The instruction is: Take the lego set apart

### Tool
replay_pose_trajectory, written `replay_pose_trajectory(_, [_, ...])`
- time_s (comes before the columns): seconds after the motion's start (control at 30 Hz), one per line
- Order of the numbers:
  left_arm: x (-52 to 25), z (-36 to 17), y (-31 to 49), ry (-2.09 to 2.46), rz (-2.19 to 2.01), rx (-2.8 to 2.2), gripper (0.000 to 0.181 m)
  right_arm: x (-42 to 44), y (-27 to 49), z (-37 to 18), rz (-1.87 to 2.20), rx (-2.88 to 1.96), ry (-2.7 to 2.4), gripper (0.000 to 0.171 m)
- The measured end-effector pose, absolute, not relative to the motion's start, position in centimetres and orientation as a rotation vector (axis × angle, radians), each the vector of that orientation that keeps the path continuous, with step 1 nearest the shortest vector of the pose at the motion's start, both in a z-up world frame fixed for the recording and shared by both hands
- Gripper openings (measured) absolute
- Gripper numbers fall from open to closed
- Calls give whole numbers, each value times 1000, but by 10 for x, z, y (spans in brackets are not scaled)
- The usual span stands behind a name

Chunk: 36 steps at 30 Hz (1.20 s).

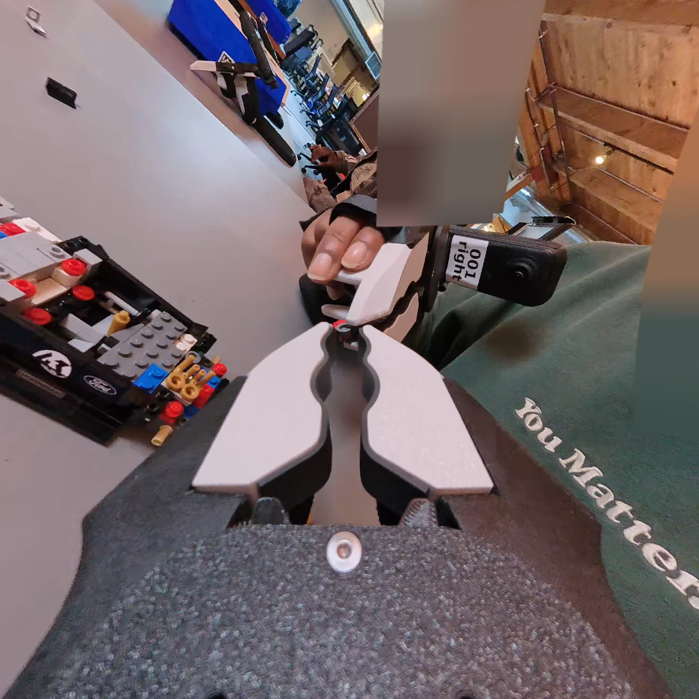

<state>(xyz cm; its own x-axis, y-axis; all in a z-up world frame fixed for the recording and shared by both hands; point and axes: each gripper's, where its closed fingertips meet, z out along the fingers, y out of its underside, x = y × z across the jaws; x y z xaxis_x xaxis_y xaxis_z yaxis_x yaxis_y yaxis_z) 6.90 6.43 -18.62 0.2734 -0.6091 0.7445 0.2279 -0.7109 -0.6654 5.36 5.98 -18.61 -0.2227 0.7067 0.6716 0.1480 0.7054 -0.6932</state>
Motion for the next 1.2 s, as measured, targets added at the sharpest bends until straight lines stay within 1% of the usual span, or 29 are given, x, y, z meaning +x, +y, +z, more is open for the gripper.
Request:
replay_pose_trajectory(0.1, [69,-187,64,366,-1507,-1845,9,54,59,-187,610,-687,-1751,6])
replay_pose_trajectory(0.17, [67,-187,65,421,-1444,-1831,7,54,60,-187,690,-750,-1749,7])
replay_pose_trajectory(0.27, [61,-198,73,579,-1196,-1843,7,61,67,-195,933,-1009,-1792,21])
replay_pose_trajectory(0.33, [57,-211,79,724,-987,-1857,7,67,74,-202,1020,-1136,-1812,20])
replay_pose_trajectory(0.43, [59,-230,84,938,-805,-1874,7,70,82,-214,990,-1197,-1839,14])
replay_pose_trajectory(0.67, [64,-254,90,1227,-642,-1915,7,68,84,-248,857,-1285,-1958,18])
replay_pose_trajectory(1.2, [59,-266,98,1388,-422,-2000,7,61,86,-268,671,-1267,-2010,22])
